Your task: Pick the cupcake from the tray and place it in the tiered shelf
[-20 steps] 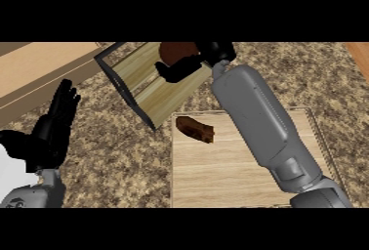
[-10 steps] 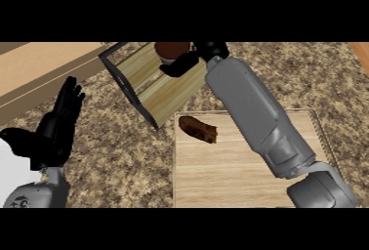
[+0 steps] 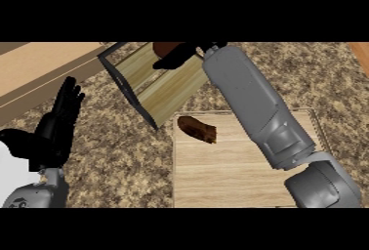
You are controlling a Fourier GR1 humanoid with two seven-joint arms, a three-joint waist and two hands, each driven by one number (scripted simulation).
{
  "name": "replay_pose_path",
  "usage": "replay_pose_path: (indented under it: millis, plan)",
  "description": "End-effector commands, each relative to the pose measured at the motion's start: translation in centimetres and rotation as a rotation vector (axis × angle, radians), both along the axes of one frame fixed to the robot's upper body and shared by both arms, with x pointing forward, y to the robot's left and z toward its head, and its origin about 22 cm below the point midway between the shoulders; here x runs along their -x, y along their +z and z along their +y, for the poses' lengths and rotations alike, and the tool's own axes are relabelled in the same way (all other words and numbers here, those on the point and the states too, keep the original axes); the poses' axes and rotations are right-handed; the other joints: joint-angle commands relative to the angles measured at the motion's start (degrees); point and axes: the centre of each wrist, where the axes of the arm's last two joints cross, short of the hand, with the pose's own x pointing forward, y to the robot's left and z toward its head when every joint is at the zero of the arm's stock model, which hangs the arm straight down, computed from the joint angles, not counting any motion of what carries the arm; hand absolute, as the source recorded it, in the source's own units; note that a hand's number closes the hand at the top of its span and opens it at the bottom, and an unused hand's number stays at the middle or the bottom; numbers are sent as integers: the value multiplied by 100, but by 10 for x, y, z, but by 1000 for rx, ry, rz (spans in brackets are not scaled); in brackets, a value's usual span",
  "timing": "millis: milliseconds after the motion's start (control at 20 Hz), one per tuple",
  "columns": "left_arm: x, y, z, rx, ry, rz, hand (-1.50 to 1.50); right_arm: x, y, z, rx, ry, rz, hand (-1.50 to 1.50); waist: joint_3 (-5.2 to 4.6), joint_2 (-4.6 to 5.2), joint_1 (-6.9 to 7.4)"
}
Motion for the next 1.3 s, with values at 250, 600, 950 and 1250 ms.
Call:
replay_pose_path:
  millis: [250,600,950,1250]
  plan:
    - [6,-9,10,-7,25,3,0,-17,36,-45,-216,-81,3,-150,-1,-21,-105]
    - [9,-14,13,-8,16,7,0,-30,57,-136,-253,-245,87,-150,-1,-2,-116]
    - [19,-6,8,1,9,14,0,-24,62,-228,-242,-248,99,-150,4,-10,-71]
    - [13,4,3,-5,20,-11,0,-15,46,-267,-242,-199,96,-150,6,-5,-54]
